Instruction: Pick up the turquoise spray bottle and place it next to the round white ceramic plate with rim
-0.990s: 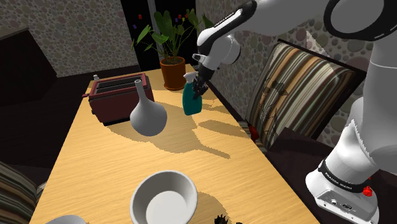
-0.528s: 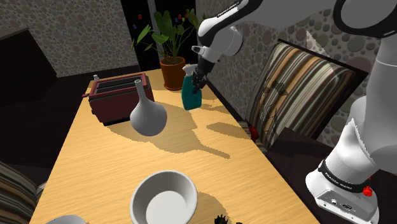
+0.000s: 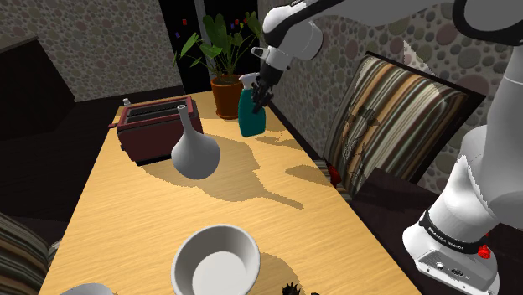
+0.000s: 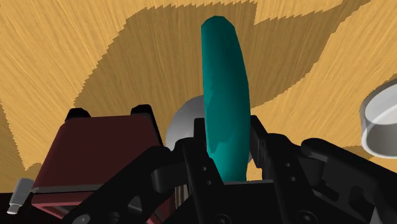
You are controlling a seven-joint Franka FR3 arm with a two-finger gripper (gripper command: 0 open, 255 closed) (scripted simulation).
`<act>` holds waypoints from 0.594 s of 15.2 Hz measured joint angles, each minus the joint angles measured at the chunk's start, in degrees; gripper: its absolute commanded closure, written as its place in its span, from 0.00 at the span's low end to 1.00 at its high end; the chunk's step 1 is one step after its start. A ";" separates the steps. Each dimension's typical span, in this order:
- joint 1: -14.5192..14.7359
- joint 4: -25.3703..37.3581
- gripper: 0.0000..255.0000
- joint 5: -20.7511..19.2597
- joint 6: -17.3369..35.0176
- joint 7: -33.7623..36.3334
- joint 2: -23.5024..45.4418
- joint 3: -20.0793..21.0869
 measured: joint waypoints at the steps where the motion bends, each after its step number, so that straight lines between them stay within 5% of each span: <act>1: 0.05 0.52 1.00 -0.41 -0.60 0.58 -0.26 -0.07; 9: 0.11 3.90 1.00 -3.02 -4.94 4.02 -2.20 -0.60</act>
